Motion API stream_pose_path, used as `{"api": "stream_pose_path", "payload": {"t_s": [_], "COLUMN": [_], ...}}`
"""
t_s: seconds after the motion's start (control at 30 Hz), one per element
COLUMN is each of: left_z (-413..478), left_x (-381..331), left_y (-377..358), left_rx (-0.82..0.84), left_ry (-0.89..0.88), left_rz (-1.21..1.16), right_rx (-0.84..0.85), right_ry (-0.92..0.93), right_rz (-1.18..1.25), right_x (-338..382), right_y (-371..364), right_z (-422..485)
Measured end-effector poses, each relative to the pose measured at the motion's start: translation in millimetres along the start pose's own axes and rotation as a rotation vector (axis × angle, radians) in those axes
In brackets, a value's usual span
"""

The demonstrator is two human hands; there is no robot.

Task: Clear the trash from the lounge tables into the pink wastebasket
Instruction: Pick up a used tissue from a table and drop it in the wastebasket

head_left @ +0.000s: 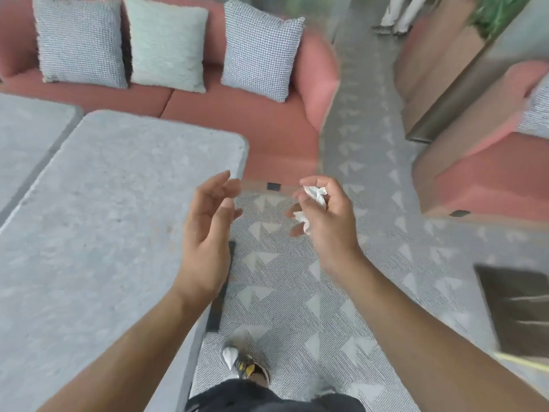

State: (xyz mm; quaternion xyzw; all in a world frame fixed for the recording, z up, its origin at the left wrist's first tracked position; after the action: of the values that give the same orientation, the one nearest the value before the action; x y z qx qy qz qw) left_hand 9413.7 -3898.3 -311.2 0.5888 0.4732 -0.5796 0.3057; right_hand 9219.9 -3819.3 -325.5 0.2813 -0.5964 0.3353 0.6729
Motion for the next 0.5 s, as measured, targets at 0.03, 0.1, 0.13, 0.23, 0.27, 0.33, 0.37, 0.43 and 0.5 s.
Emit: {"api": "stream_pose_path", "payload": {"t_s": [0.03, 0.1, 0.13, 0.23, 0.27, 0.33, 0.37, 0.43, 0.5], "left_z": [-2, -11, -18, -50, -65, -97, -115, -155, -201], "left_x": [1, 8, 11, 22, 26, 32, 35, 43, 55], "left_y": [-27, -81, -110, -190, -217, -270, -294, -345, -398], "left_rx": [0.056, 0.167, 0.223, 0.379, 0.433, 0.530, 0.564, 0.643, 0.744], "left_ry": [-0.001, 0.015, 0.024, 0.049, 0.048, 0.033, 0.035, 0.044, 0.045], "left_rz": [0.004, 0.026, 0.038, 0.050, 0.065, 0.100, 0.106, 0.097, 0.122], "right_rx": [-0.055, -0.166, -0.228, -0.414, -0.478, -0.603, -0.658, -0.761, -0.857], "right_ry": [0.007, 0.030, 0.035, 0.015, -0.002, 0.004, 0.007, 0.010, 0.038], "right_rz": [-0.003, -0.016, -0.016, -0.002, -0.014, -0.044, -0.060, -0.081, -0.093], "right_x": [6, 18, 24, 37, 41, 53, 60, 74, 89], "right_y": [30, 91, 123, 212, 242, 300, 327, 382, 436], "right_z": [-5, -22, -35, -79, -97, -132, -150, -190, -236]}}
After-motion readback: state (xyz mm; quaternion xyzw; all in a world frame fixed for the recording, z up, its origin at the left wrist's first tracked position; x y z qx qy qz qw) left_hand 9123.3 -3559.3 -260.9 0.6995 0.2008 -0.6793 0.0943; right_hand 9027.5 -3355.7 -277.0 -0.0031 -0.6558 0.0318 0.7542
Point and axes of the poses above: each hand's wrist, its own z-axis towards the middle knuckle, its own y-axis out of the back of the hand, x = y × z, the point moved 9 cm from there along z, towards the middle knuckle, and after that the axes turned 14 degrees about y, right-handed, at the moved point
